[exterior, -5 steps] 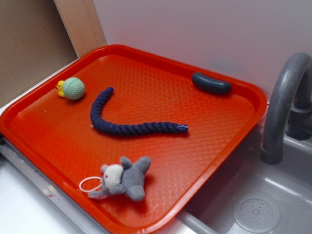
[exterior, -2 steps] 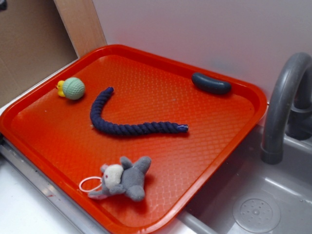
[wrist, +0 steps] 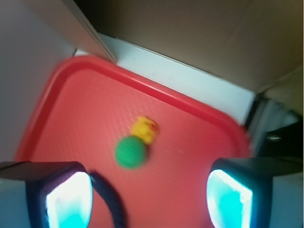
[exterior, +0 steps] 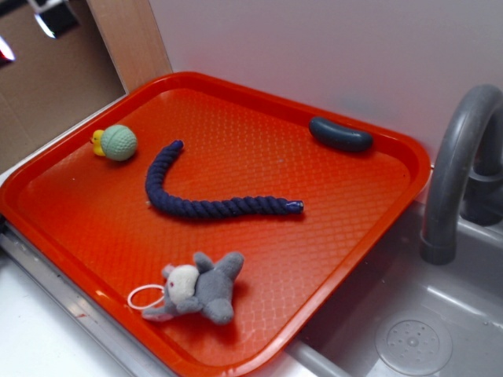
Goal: Grab the green ball.
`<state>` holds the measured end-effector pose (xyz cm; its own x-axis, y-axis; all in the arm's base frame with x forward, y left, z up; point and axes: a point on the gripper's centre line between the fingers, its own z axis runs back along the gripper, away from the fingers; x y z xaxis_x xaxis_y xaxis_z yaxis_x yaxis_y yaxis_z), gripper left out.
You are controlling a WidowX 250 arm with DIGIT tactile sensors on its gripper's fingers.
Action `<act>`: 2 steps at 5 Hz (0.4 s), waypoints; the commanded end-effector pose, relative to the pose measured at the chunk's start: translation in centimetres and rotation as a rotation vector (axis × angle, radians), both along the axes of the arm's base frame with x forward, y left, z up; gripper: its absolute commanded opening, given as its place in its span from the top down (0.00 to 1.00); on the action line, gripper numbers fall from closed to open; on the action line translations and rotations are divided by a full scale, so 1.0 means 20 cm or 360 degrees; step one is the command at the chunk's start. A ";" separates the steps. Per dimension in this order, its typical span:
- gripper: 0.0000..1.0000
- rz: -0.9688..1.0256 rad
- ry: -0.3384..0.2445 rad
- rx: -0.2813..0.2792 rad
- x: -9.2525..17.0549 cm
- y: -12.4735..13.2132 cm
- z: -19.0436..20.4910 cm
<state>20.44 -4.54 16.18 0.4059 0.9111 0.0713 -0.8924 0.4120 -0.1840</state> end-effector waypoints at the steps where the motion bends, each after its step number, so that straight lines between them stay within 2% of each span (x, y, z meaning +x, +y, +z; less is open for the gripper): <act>1: 0.00 0.0024 0.0069 -0.0035 0.11 -0.09 -0.26; 2: 0.00 -0.0001 0.0143 -0.0036 0.11 -0.14 -0.41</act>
